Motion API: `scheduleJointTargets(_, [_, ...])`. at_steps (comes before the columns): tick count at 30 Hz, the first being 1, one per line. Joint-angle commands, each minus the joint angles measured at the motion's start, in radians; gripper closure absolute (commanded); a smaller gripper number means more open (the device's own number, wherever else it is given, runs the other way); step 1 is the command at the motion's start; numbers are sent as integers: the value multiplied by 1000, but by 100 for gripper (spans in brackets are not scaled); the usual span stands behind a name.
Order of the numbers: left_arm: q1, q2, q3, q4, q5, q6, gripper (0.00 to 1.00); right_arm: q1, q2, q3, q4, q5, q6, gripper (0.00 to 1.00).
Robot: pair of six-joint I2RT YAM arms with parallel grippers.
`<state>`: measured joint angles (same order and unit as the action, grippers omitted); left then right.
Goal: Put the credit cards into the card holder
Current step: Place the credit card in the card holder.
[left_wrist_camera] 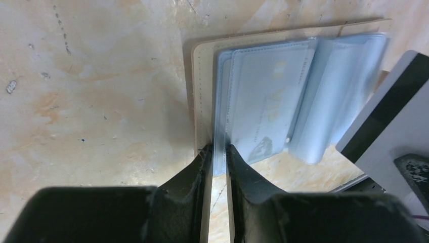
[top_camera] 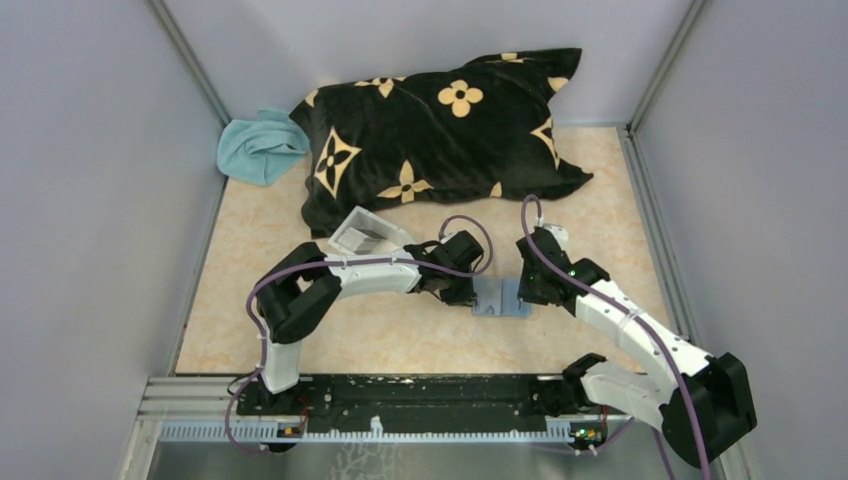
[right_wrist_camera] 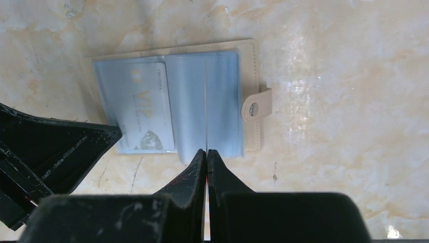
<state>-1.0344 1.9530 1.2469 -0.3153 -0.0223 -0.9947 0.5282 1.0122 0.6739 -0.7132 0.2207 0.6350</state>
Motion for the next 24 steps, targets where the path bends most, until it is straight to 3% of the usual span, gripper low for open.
scheduleJointTargets(1, [-15,83,-54,-146,-36,3,77,7,-18,71,-37,89,0,100])
scheduleJointTargets(6, [-15,84,-57,-147,-35,2,78,7,-33,87,-35,84,-5,100])
scheduleJointTargets(13, [-15,80,-59,-148,-41,-1,78,8,-62,81,99,-112,-22,100])
scheduleJointTargets(24, [-15,79,-74,-146,-48,-2,78,7,-51,-75,275,-212,42,100])
